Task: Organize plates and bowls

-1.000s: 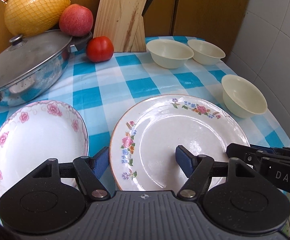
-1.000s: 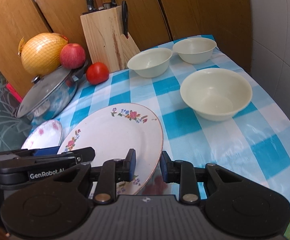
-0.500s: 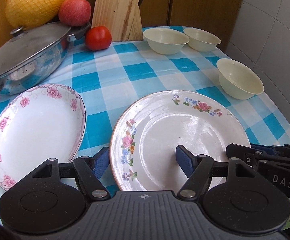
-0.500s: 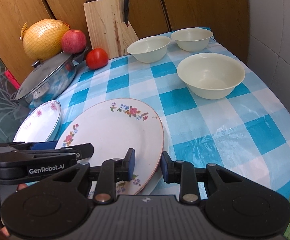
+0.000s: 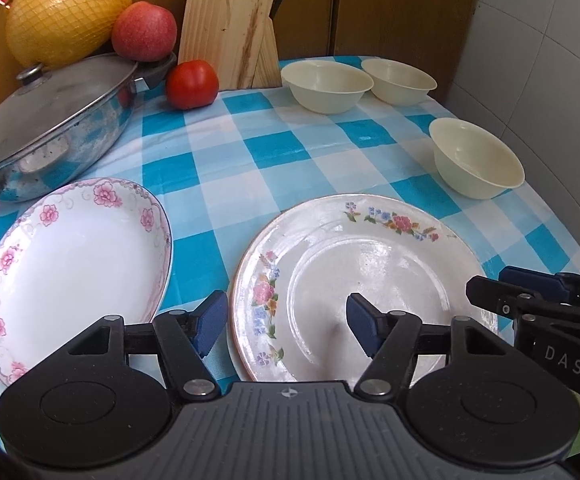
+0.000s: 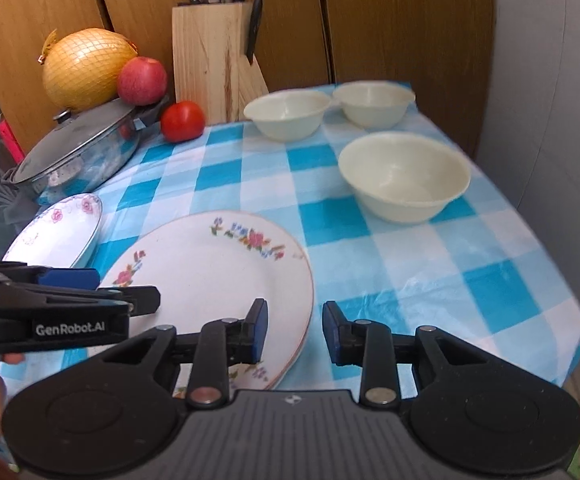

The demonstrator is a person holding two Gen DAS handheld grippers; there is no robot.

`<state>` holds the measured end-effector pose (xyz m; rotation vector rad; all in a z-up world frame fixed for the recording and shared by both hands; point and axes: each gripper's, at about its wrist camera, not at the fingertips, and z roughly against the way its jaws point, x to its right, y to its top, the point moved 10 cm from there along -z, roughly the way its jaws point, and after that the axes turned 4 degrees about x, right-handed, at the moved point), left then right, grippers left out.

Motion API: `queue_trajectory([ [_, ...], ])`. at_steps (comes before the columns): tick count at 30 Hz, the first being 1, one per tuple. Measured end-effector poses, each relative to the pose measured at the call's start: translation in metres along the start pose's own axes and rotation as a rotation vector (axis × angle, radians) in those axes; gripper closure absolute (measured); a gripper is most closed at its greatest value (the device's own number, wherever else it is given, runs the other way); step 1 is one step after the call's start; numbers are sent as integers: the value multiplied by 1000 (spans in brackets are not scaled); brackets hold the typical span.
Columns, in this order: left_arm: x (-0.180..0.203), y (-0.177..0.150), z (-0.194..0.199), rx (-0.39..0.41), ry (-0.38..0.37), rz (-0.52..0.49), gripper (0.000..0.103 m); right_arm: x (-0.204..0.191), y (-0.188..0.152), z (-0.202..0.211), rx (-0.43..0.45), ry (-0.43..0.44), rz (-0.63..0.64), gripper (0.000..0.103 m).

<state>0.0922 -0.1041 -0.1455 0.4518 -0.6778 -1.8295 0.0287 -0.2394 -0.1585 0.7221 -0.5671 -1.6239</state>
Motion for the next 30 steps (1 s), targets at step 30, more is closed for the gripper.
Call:
queue_trajectory([
  [30, -196, -1, 39, 64, 263, 375, 22, -131, 64, -60, 34, 277, 10, 72],
])
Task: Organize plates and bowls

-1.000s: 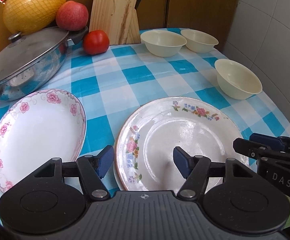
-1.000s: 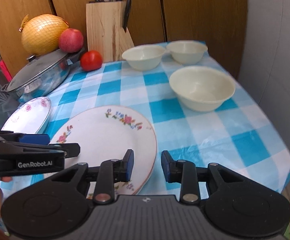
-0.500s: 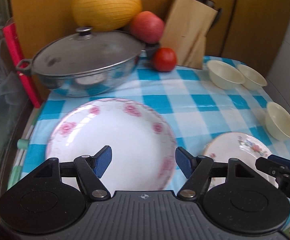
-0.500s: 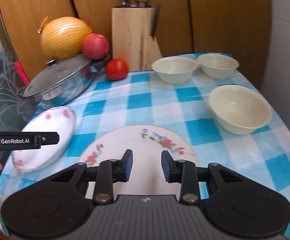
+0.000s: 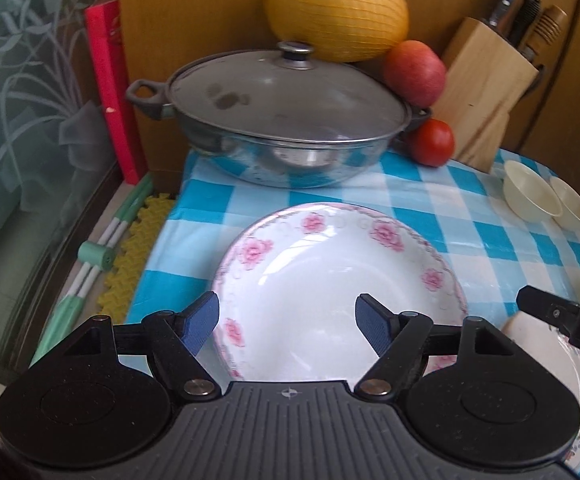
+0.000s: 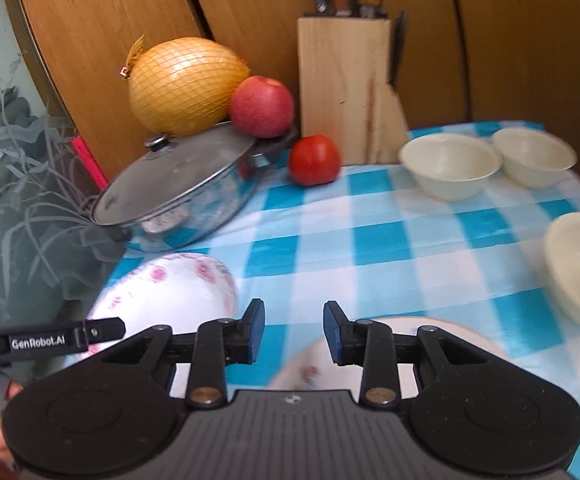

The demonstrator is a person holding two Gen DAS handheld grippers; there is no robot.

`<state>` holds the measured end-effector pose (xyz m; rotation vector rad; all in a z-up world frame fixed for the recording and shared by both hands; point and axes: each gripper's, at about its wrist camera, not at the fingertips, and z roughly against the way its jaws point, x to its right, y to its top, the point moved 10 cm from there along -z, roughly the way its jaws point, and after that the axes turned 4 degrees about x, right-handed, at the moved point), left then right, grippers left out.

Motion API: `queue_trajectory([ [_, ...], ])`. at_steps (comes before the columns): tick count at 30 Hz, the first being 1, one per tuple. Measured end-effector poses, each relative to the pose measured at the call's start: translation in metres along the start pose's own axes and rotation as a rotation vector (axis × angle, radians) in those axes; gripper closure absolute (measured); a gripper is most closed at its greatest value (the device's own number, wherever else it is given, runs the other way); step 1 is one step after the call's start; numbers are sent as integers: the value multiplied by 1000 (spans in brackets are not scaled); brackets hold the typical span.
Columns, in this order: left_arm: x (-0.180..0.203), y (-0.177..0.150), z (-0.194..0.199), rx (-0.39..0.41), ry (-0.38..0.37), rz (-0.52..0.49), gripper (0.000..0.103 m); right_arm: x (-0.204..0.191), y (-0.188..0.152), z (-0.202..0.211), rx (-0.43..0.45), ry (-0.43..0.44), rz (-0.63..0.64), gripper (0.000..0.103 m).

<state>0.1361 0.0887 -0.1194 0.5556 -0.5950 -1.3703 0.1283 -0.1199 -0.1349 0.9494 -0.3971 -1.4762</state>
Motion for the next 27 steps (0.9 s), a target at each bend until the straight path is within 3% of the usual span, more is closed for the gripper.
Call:
queue_trajectory([
  [5, -15, 0, -9, -19, 28, 25, 22, -10, -5, -22, -38, 20, -7, 72],
  [16, -20, -8, -25, -78, 8, 40, 22, -27, -6, -50, -86, 81, -44, 72],
  [27, -22, -19, -38, -124, 1, 26, 33, -41, -10, -64, -110, 111, -58, 72],
])
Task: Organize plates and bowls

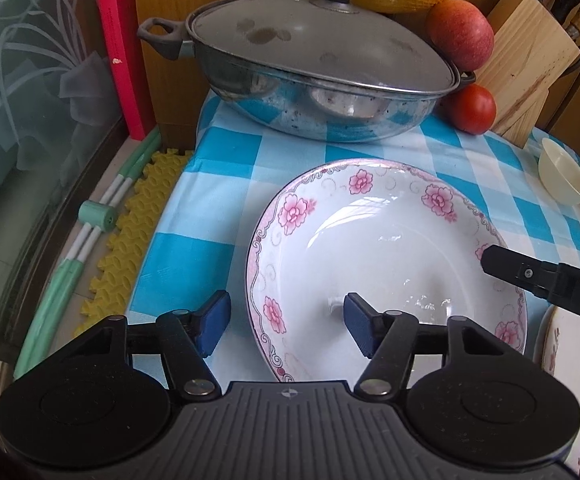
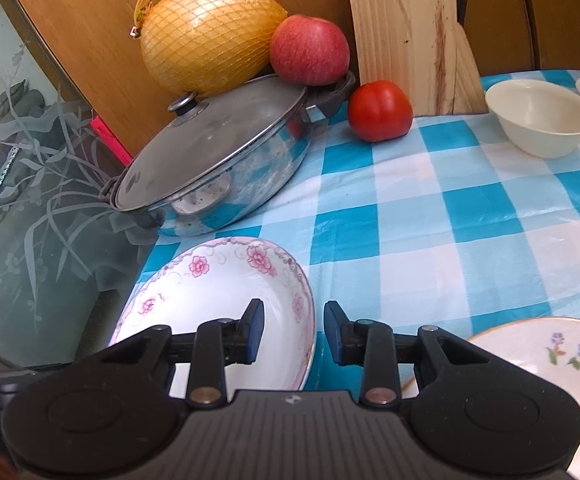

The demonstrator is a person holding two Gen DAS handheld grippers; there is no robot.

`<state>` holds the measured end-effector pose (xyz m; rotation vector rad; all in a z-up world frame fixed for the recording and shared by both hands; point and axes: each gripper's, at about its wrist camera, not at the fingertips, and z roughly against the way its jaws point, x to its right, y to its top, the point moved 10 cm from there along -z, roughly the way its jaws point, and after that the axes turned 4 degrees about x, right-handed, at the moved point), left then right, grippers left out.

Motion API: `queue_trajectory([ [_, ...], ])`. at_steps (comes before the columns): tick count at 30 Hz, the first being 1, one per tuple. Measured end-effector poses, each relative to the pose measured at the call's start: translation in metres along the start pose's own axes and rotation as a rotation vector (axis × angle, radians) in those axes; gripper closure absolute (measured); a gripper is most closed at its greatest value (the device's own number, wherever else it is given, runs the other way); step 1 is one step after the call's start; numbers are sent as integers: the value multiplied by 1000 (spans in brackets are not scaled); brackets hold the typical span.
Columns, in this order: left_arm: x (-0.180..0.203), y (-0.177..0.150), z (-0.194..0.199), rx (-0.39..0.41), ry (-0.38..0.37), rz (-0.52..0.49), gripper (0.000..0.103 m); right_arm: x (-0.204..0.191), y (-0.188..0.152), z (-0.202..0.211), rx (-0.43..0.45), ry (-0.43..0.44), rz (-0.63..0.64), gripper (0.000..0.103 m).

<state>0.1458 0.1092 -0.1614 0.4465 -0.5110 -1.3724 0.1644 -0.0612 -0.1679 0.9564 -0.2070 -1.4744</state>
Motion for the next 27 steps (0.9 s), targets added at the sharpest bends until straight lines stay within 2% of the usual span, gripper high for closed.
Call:
queue_trajectory([
  [7, -3, 1, 1, -1, -6, 5, 36, 0, 1, -3, 1, -11, 0, 72],
  [14, 5, 2, -1, 2, -17, -21, 36, -3, -10, -13, -54, 3, -11, 71],
  [20, 12, 7, -7, 19, -17, -41, 35, 0, -13, -16, -71, -10, -12, 80],
  [27, 14, 13, -11, 35, 3, -44, 33, 1, -13, -16, -72, -14, -10, 83],
])
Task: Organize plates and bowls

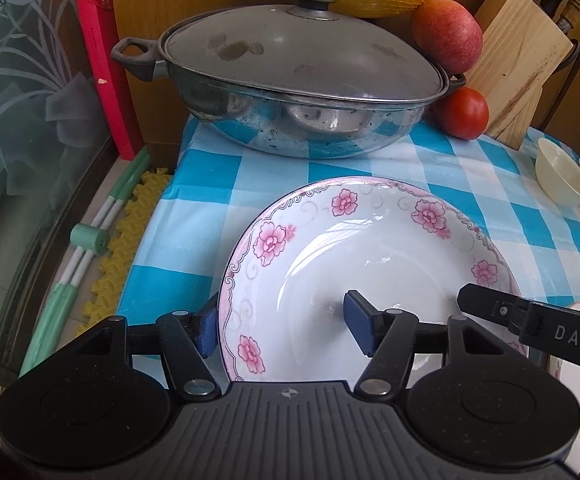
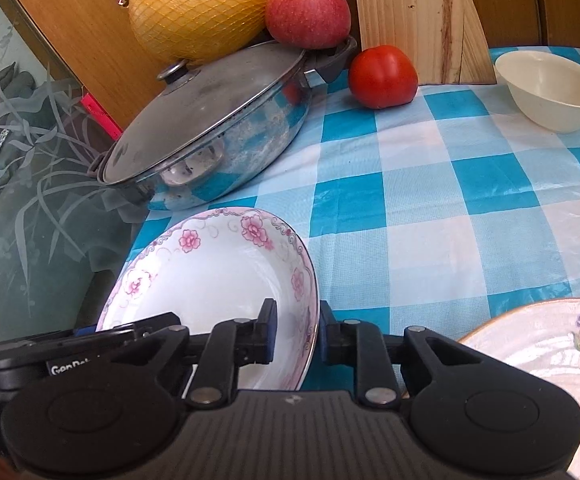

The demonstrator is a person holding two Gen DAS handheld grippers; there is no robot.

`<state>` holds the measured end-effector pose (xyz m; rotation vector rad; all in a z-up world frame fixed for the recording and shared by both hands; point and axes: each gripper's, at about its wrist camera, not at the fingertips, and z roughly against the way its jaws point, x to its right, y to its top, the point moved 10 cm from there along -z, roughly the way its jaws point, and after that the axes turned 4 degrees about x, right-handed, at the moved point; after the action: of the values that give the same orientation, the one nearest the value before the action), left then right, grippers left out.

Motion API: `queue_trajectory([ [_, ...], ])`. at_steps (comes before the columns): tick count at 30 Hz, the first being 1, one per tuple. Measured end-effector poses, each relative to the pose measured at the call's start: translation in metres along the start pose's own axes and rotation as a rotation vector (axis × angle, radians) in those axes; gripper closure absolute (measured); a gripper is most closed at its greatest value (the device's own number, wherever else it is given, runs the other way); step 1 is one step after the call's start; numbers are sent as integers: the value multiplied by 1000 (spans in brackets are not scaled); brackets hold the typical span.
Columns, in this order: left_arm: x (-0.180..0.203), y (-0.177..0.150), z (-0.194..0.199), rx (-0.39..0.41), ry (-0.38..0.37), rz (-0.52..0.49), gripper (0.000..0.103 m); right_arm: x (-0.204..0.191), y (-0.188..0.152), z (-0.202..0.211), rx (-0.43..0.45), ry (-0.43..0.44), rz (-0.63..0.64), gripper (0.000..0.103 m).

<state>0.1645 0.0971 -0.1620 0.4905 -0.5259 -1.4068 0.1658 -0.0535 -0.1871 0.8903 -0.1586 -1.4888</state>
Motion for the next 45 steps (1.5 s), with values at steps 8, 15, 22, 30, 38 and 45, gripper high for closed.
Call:
queue_trajectory([
  [8, 1, 0, 1, 2, 14, -4, 34, 0, 0, 0, 2, -2, 0, 83],
  [15, 2, 0, 5, -3, 3, 1, 35, 1, 2, 5, 17, -6, -8, 83],
  [22, 5, -1, 5, 8, 12, -22, 35, 1, 4, 8, 29, -15, 10, 83],
  [30, 4, -1, 3, 21, 10, -43, 35, 5, 2, 3, 18, -8, -14, 80],
  [38, 8, 3, 0, 43, 34, -80, 32, 2, 2, 1, 32, -14, 18, 79],
  [45, 8, 1, 2, 24, 33, -55, 34, 4, 3, 4, 26, -9, 3, 79],
])
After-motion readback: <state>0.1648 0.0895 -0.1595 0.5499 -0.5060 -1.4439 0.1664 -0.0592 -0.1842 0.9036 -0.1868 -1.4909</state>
